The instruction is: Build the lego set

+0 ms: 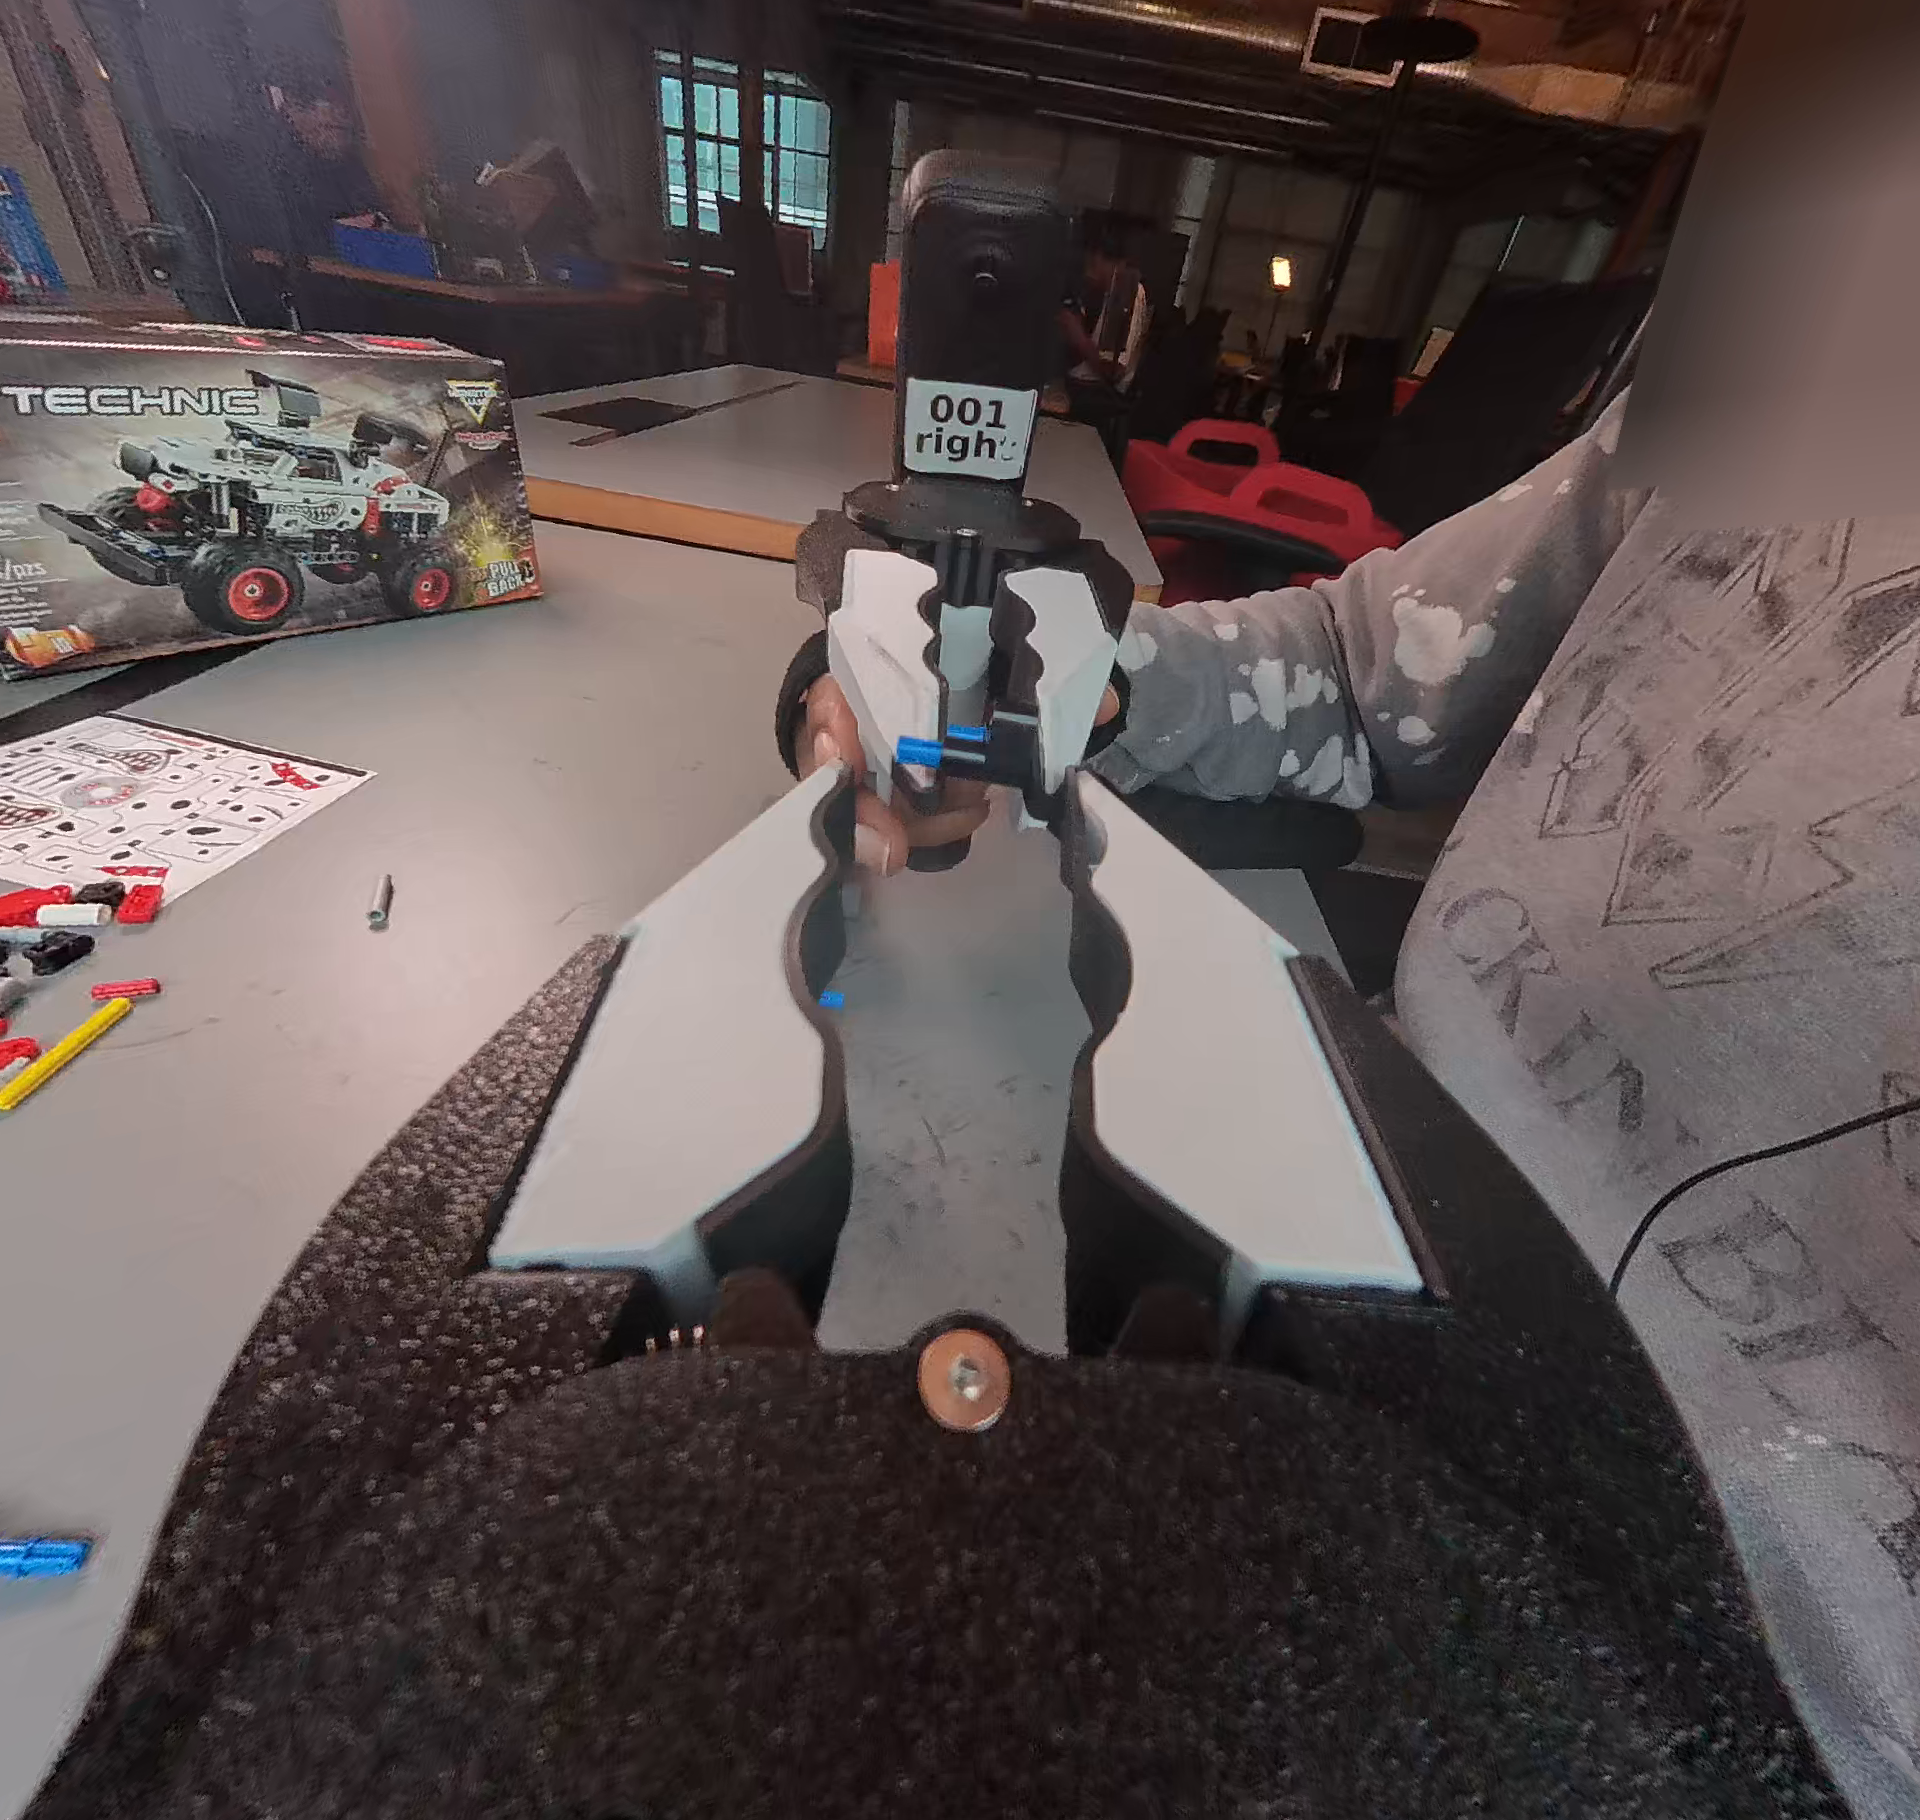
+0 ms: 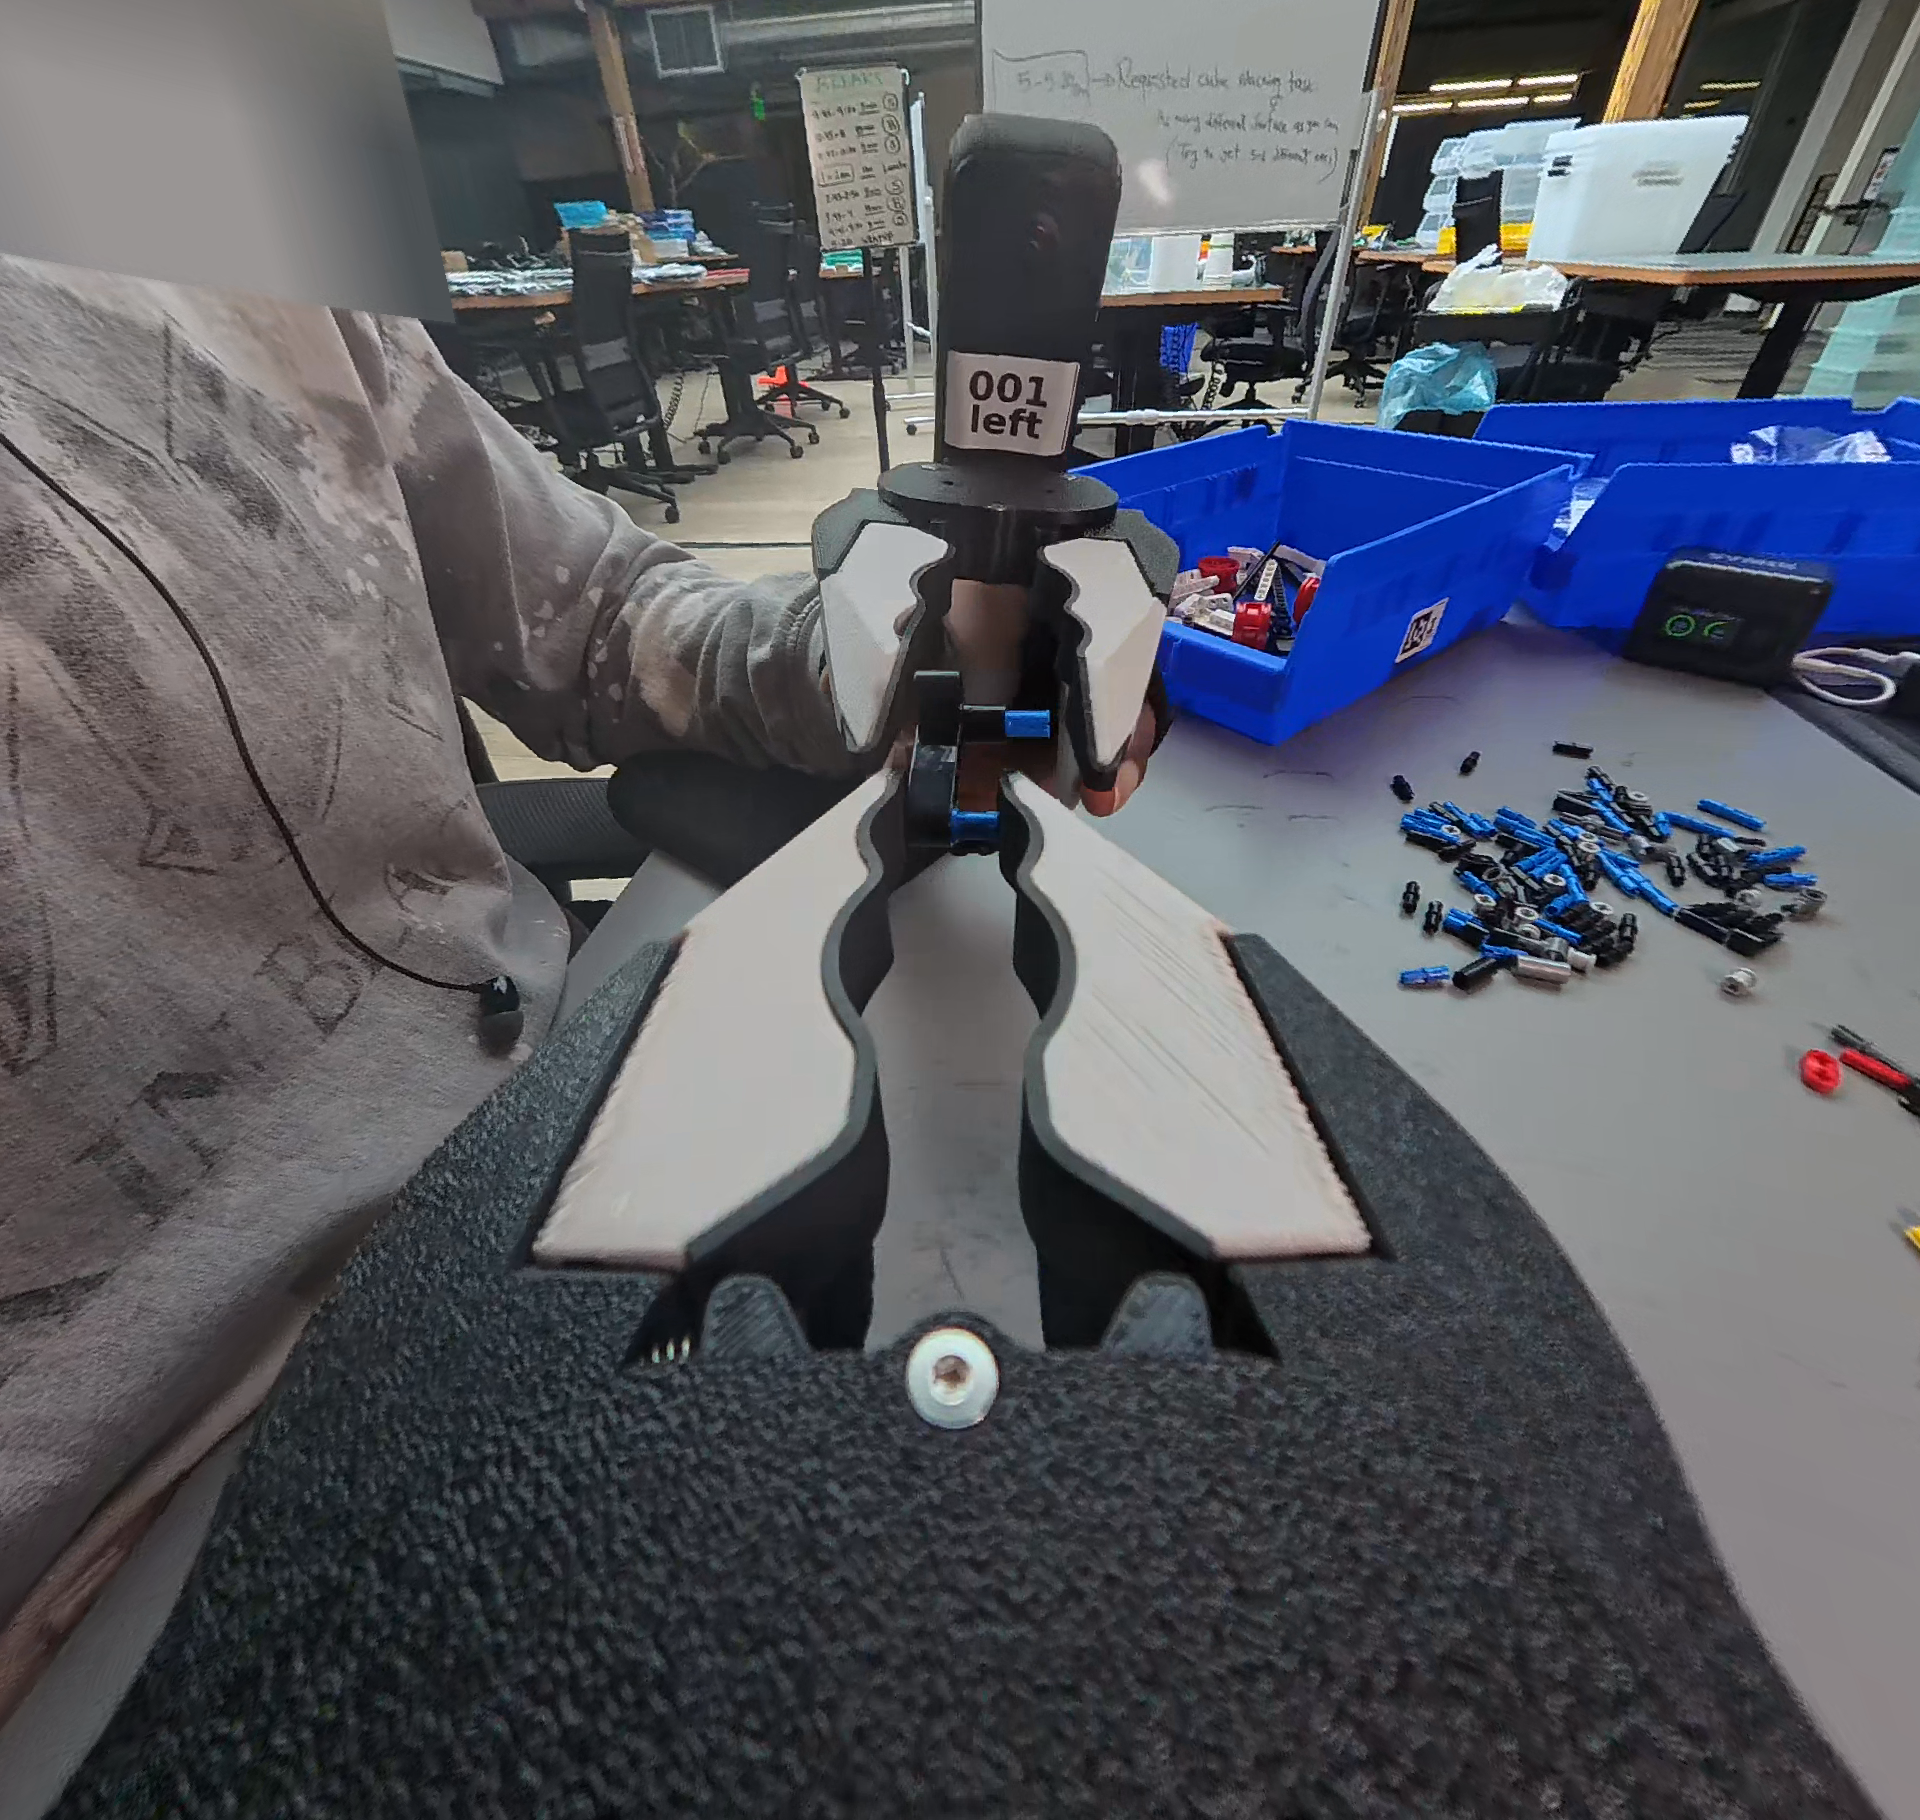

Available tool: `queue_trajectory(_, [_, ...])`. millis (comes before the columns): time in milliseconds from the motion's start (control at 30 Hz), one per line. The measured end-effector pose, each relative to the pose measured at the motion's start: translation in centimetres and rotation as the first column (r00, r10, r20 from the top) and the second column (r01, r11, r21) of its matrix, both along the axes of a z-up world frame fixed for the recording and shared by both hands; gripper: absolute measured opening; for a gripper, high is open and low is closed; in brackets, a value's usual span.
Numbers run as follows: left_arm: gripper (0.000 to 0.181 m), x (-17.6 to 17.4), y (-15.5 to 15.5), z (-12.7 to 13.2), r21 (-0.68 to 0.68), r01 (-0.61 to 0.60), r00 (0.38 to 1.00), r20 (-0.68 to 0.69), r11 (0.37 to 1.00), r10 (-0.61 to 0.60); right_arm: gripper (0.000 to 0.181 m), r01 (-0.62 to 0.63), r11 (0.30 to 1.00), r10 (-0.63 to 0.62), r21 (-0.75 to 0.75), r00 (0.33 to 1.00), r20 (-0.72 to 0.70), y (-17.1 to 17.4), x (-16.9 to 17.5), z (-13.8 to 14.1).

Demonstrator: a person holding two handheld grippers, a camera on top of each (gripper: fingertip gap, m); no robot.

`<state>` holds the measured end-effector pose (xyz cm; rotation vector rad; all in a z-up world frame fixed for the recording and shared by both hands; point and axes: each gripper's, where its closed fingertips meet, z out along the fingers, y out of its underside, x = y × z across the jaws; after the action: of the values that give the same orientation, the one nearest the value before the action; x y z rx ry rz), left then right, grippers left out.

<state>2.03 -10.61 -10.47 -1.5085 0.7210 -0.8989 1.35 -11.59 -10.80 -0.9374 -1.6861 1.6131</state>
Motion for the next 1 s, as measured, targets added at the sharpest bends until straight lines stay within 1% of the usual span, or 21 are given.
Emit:
queue_trajectory(100, [0.033,0.3,-0.3,0.0,0.033,0.002,0.999,-0.036,0.999,-0.001,0.017,-0.01,1.0,0.01,-0.01,1.0,0.01,-0.1,0.0,-0.2])
queue_trajectory(200, [0.033,0.3,-0.3,-0.2,0.064,-0.019,0.996,-0.085,0.998,0.024,0.017,-0.015,1.0,0.015,-0.009,1.0,0.022,-0.1,0.0,-0.4])
queue_trajectory(367, [0.031,0.2,-0.3,-0.6,0.145,-0.054,0.975,-0.206,0.988,0.084,0.017,-0.014,1.0,0.013,0.015,1.0,0.023,0.0,0.0,-0.8])
queue_trajectory(500, [0.03,0.3,-0.5,-1.0,0.161,-0.043,0.962,-0.26,0.986,0.085,0.017,-0.025,0.999,0.024,0.027,0.999,0.038,-0.1,0.1,-1.2])
queue_trajectory(567, [0.028,0.2,-0.6,-1.2,0.157,-0.034,0.96,-0.268,0.987,0.075,0.017,-0.027,0.999,0.025,0.042,0.999,0.045,-0.2,0.1,-1.4])
queue_trajectory(633, [0.027,0.3,-0.8,-1.3,0.132,-0.007,0.967,-0.252,0.991,0.04,0.017,-0.032,0.998,0.029,0.056,0.998,0.05,-0.3,0.2,-1.5])
queue_trajectory(733, [0.028,0.1,-1.0,-1.7,0.029,0.034,0.982,-0.188,0.999,-0.028,0.016,0.008,0.986,-0.014,0.168,0.999,0.034,-0.1,0.0,-2.0])
queue_trajectory(800, [0.031,-0.1,-1.2,-1.5,-0.063,0.076,0.992,-0.095,0.995,-0.082,0.016,0.067,0.952,-0.068,0.298,0.998,-0.005,0.3,-0.2,-2.2])
queue_trajectory(867, [0.034,-0.5,-1.3,-0.7,-0.173,0.147,0.989,0.057,0.974,-0.139,0.016,0.142,0.886,-0.124,0.442,0.99,-0.07,0.9,-0.4,-2.1])
queue_trajectory(933, [0.031,-1.3,-0.1,-0.8,-0.299,0.137,0.98,0.178,0.944,-0.086,0.016,0.218,0.786,-0.167,0.579,0.976,-0.141,1.6,-0.6,-2.2])
queue_trajectory(1000, [0.03,-1.5,0.4,-1.2,-0.372,0.161,0.967,0.246,0.914,-0.07,0.016,0.271,0.687,-0.183,0.674,0.963,-0.199,1.9,-0.8,-2.4])
